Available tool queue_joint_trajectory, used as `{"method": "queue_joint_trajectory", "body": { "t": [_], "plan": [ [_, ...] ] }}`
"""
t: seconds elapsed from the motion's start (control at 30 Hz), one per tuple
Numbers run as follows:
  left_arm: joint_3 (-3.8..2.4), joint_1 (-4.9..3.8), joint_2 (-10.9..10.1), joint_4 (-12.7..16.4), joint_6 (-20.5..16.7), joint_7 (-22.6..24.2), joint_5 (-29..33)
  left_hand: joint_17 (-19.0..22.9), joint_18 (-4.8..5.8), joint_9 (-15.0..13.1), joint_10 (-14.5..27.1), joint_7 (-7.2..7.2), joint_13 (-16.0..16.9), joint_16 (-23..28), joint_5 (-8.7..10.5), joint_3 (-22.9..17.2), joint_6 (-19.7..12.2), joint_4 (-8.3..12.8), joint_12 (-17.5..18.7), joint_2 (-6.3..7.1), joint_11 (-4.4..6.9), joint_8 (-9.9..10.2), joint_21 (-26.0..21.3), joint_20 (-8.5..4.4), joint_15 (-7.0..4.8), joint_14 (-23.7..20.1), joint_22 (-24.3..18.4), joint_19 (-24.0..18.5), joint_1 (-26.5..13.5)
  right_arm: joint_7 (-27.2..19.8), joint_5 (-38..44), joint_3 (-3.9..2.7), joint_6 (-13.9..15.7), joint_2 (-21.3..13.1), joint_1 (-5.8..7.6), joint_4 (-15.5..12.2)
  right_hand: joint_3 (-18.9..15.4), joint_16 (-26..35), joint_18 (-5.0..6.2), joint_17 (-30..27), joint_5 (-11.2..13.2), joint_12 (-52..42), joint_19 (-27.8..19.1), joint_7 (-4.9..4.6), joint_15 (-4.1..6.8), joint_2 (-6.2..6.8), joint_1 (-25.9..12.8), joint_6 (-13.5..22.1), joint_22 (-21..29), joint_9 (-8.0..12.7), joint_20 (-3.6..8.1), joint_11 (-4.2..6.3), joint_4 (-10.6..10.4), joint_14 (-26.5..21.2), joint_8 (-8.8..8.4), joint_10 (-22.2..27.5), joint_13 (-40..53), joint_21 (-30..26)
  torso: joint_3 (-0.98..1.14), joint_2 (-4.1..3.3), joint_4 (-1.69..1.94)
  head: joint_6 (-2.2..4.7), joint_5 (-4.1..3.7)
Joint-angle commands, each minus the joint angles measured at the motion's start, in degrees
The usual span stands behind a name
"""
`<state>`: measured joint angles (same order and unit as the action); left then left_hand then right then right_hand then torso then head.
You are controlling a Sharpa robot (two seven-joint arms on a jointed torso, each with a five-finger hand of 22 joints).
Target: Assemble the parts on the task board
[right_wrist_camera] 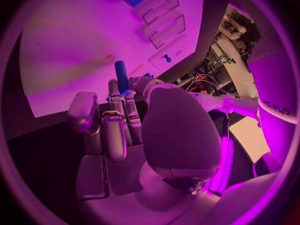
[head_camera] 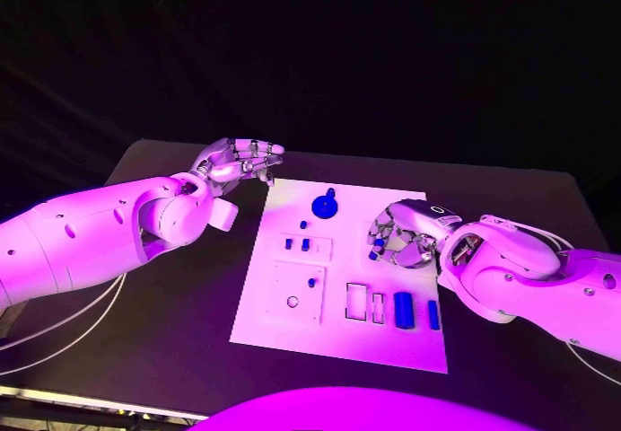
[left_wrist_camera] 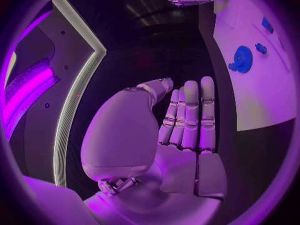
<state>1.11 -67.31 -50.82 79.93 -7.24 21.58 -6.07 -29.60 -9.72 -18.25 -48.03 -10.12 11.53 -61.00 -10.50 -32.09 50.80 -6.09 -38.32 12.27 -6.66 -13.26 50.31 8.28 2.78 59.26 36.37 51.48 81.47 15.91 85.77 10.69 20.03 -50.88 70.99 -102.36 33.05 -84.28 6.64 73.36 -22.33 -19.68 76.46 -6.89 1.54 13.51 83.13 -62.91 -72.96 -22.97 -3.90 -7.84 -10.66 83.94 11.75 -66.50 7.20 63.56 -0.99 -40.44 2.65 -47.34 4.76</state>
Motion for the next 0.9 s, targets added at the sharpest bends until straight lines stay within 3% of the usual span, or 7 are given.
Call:
{"method": "queue_joint_trajectory", "body": {
  "t": [0.03, 0.23, 0.47, 0.67, 0.9],
  "plan": [
    [-0.02, -0.03, 0.2, 0.04, 0.23, 0.38, 0.36, 0.07, -0.81, -0.06, 0.01, -0.13, -0.05, 0.26, 0.24, 0.22, 0.32, -0.22, 0.25, -0.42, -0.14, -0.35, 0.04, 0.02, -0.02, -0.34, 0.04, -0.51, -0.17, -0.74, -2.39, -0.14, 1.26, -0.4, 0.77, -1.18, 6.68, -0.35, -0.54, 0.08, 0.06, 0.05, 0.15, -0.03, 0.37, -0.25, -0.59, -0.34, -0.09, -0.09, 0.05, 5.35, 6.99, 2.92, 0.27, -5.69, 0.05, 0.28, -0.04, 0.02, 0.01, 0.09, -0.04],
    [0.01, -0.03, 0.36, -0.06, 0.18, 0.38, 0.38, 0.07, -0.81, -0.06, 0.01, -0.13, -0.05, 0.26, 0.24, 0.22, 0.32, -0.22, 0.25, -0.42, -0.14, -0.35, 0.04, 0.02, -0.02, -0.34, 0.04, -0.51, -0.17, -1.16, -3.67, -0.35, 2.1, -0.74, 2.33, -3.8, 6.89, -0.35, -0.55, 0.08, 0.09, 0.17, 0.13, -0.03, 0.39, -0.21, -0.83, -0.34, -0.28, -0.22, 0.08, 5.35, 7.51, 2.91, 0.39, -5.77, 0.17, 0.42, -0.07, 0.09, 0.01, 0.13, 0.09],
    [0.02, -0.02, 0.55, -0.07, 0.22, 0.42, 0.4, 0.07, -0.81, -0.06, 0.01, -0.13, -0.05, 0.26, 0.24, 0.22, 0.32, -0.22, 0.25, -0.42, -0.14, -0.35, 0.04, 0.02, -0.02, -0.34, 0.04, -0.51, -0.17, -2.6, -3.65, -0.41, 3.3, 1.85, 2.62, -5.21, 7.06, -0.29, -0.51, -0.09, 0.1, 0.31, 0.01, -0.06, 0.39, -0.19, -0.99, -0.27, -0.31, -0.29, 0.09, 5.33, 7.92, 2.87, 0.43, -5.77, 0.26, 0.34, -0.02, 0.01, -0.04, 0.12, 0.43],
    [0.02, 0.0, 0.81, -0.08, 0.35, 0.46, 0.46, 0.08, -0.81, -0.04, 0.04, -0.13, -0.09, 0.24, 0.23, 0.21, 0.29, -0.27, 0.25, -0.48, -0.14, -0.35, 0.0, 0.02, -0.02, -0.32, 0.01, -0.51, -0.21, -4.26, -2.21, -0.43, 4.0, 6.54, 0.76, -4.5, 7.24, -0.13, -0.41, -0.51, 0.11, 0.51, -0.28, -0.14, 0.35, -0.23, -1.23, -0.08, -0.16, -0.35, 0.09, 5.26, 8.33, 2.78, 0.41, -5.67, 0.33, -0.03, -0.05, 0.01, 0.03, 0.1, 0.94],
    [0.02, 0.0, 1.06, -0.11, 0.48, 0.43, 0.53, 0.08, -0.81, -0.04, 0.04, -0.13, -0.09, 0.24, 0.23, 0.21, 0.29, -0.27, 0.25, -0.48, -0.14, -0.35, 0.0, 0.02, -0.02, -0.32, 0.01, -0.51, -0.21, -6.26, -0.75, -0.42, 4.52, 12.37, -3.03, -2.03, 7.41, -0.04, -0.32, -0.7, 0.14, 0.74, -0.55, -0.23, 0.31, -0.24, -1.41, 0.14, -0.08, -0.4, 0.07, 5.18, 8.93, 2.72, 0.37, -5.55, 0.43, -0.33, -0.08, -0.01, 0.08, 0.0, 1.51]
  ]
}}
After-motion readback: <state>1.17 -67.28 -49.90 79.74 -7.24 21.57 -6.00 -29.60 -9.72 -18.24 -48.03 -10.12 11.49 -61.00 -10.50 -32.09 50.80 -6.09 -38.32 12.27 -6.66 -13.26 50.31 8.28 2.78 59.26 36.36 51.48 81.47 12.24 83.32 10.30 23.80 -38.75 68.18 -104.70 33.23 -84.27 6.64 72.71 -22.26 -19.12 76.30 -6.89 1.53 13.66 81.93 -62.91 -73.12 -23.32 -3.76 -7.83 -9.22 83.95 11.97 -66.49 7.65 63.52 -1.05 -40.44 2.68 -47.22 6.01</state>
